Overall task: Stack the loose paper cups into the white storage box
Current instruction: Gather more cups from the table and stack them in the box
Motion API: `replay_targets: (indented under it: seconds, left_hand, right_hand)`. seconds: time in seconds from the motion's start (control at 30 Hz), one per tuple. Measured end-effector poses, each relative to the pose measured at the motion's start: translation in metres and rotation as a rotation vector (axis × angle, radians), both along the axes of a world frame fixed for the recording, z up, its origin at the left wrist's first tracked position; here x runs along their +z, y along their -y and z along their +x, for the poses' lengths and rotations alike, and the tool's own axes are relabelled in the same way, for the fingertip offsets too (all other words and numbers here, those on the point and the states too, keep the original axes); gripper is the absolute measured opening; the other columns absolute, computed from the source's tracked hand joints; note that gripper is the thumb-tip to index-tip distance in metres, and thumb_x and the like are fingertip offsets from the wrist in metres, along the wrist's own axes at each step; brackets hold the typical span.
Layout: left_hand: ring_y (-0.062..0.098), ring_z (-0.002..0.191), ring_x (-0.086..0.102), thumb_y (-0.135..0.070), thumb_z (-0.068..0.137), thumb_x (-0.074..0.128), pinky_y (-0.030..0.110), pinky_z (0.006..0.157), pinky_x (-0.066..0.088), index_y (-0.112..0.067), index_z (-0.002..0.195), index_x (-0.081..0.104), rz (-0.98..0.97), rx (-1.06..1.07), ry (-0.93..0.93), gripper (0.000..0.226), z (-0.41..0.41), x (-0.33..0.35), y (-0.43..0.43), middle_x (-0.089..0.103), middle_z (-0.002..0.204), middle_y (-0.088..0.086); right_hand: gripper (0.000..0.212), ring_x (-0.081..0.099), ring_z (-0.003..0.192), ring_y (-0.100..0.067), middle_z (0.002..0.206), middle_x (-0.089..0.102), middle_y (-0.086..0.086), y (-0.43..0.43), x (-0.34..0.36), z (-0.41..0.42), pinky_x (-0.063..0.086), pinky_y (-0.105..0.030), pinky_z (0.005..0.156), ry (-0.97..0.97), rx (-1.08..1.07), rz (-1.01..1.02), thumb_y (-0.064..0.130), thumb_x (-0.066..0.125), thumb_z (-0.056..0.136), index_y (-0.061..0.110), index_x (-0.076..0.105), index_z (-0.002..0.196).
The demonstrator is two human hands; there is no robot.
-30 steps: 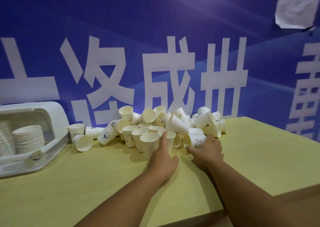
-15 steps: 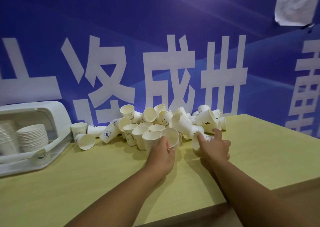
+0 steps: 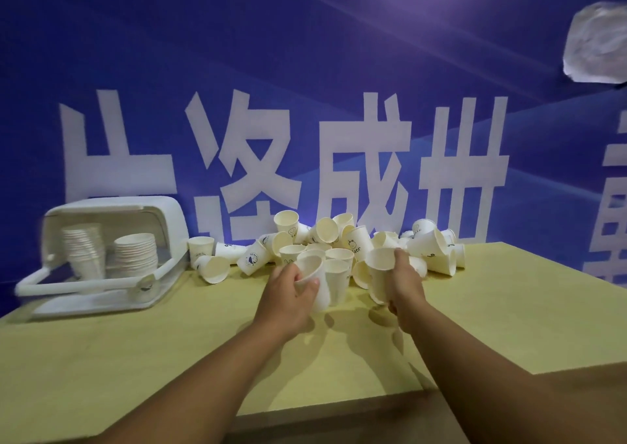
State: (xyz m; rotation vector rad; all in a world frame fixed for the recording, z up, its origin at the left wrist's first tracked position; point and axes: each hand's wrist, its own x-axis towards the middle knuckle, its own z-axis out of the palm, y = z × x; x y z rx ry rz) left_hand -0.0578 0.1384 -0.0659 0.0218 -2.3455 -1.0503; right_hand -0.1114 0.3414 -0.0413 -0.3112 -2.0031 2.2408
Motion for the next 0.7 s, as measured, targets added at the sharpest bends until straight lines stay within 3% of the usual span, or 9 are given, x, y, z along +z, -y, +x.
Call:
replay_targets:
  seconds: [0.07,0.17,0.23,0.37,0.5,0.6,0.7]
  left_hand:
    - [0.013,0.082,0.050,-0.039,0.095,0.065,0.030,0.066,0.037,-0.020,0.081,0.046,0.036,0.043,-0.012,0.030,0.009,0.003,0.020,0.050,0.100,-0.004]
    - [0.013,0.080,0.050,-0.038,0.093,0.068,0.032,0.068,0.039,-0.016,0.080,0.048,0.069,0.111,-0.003,0.032,0.023,0.006,0.053,0.051,0.099,-0.002]
    - [0.013,0.080,0.050,-0.039,0.093,0.068,0.032,0.067,0.041,-0.016,0.080,0.048,0.076,0.158,0.005,0.033,0.031,0.006,0.074,0.051,0.099,-0.001]
    - [0.013,0.081,0.051,-0.040,0.092,0.069,0.029,0.064,0.038,-0.019,0.080,0.046,0.106,0.245,-0.002,0.033,0.048,0.011,0.111,0.054,0.100,0.000]
    - [0.018,0.088,0.056,-0.039,0.088,0.075,0.031,0.064,0.041,-0.023,0.095,0.045,0.190,0.313,-0.019,0.035,0.062,0.015,0.145,0.057,0.105,-0.001]
    - [0.020,0.100,0.057,-0.036,0.085,0.080,0.029,0.070,0.043,-0.026,0.115,0.042,0.279,0.318,-0.044,0.050,0.070,0.017,0.169,0.056,0.116,-0.002]
    - [0.018,0.105,0.057,-0.032,0.083,0.083,0.028,0.080,0.043,-0.025,0.127,0.042,0.328,0.327,-0.075,0.061,0.070,0.020,0.192,0.056,0.120,-0.003]
  right_hand:
    - [0.040,0.057,0.105,-0.028,0.112,0.061,-0.005,0.020,0.005,0.005,0.049,-0.049,0.100,-0.002,0.028,0.005,0.069,0.035,0.094,0.034,0.054,0.096]
    - [0.052,0.057,0.100,-0.025,0.109,0.061,-0.003,0.050,0.013,0.011,0.050,-0.043,0.091,0.012,0.098,-0.075,0.071,0.037,0.095,0.029,0.053,0.121]
    - [0.051,0.055,0.090,-0.021,0.102,0.059,-0.001,0.070,0.019,0.019,0.051,-0.042,0.089,0.056,0.159,-0.151,0.072,0.040,0.094,0.028,0.050,0.117]
    - [0.087,0.058,0.109,-0.029,0.131,0.057,-0.008,0.112,0.026,0.025,0.053,-0.038,0.067,0.199,0.385,-0.388,0.085,0.053,0.076,0.024,0.047,0.138]
    - [0.089,0.061,0.109,-0.028,0.125,0.062,-0.013,0.149,0.028,0.026,0.054,-0.034,0.074,0.232,0.584,-0.642,0.081,0.066,0.069,0.016,0.057,0.129]
    - [0.076,0.059,0.103,-0.027,0.125,0.062,-0.016,0.176,0.028,0.026,0.050,-0.029,0.086,0.203,0.714,-0.618,0.058,0.086,0.067,0.013,0.062,0.124]
    - [0.054,0.056,0.090,-0.024,0.117,0.061,-0.019,0.209,0.027,0.023,0.052,-0.024,0.069,0.184,0.697,-0.422,0.021,0.087,0.076,0.012,0.060,0.122]
